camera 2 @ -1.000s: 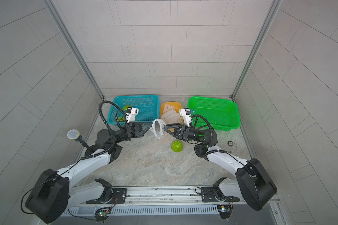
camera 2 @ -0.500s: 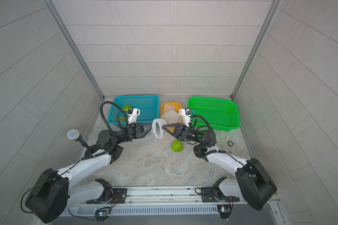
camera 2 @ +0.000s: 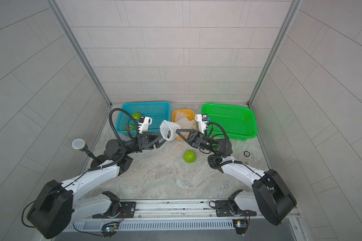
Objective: Sleeve custard apples in foam nets
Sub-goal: Open the foam net.
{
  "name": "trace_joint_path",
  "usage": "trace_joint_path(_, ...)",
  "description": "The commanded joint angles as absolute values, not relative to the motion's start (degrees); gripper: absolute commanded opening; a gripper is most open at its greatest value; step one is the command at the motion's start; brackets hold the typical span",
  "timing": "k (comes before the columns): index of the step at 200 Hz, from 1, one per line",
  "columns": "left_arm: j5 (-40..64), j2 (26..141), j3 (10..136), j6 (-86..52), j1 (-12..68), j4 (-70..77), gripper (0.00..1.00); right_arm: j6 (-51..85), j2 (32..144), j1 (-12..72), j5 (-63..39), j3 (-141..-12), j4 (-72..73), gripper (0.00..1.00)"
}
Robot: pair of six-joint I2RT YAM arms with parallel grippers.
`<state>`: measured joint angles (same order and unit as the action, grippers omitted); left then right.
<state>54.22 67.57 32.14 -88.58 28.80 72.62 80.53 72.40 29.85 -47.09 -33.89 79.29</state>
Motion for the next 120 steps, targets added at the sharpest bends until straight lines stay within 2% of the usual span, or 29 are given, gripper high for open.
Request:
trace_joint_path(1, 54.7, 67.1, 34.3, -88.0, 29.1, 75.7, 0.81, 80.7, 72.5, 30.2, -46.9, -35.2, 81.6, 0.0)
trace_joint_path(26, 54.0, 66.9, 34.6, -88.0, 29.2, 75.7, 0.83, 80.5, 72.9, 31.0, -46.8, -35.1, 81.6, 0.0)
trace_joint_path(58, 53.1, 67.0, 34.5, -88.1, 29.1, 75.7, 0.82, 79.6, 72.3, 31.2, -46.6, -33.9, 81.6, 0.0)
trace_joint_path(83, 52.6, 66.7, 34.5, -88.2, 28.9, 75.8, 0.68, 79.5, 71.8, 30.6, -46.6, -32.8, 81.6, 0.0)
trace_joint_path(99, 52.3, 65.9, 34.3, -88.3, 28.0, 75.8, 0.65, 79.8, 71.9, 30.2, -46.8, -31.9, 81.6, 0.0)
trace_joint_path(120, 52.0, 65.3, 33.6, -88.4, 27.1, 75.8, 0.55, 79.8, 71.5, 30.0, -47.0, -30.8, 81.6, 0.0)
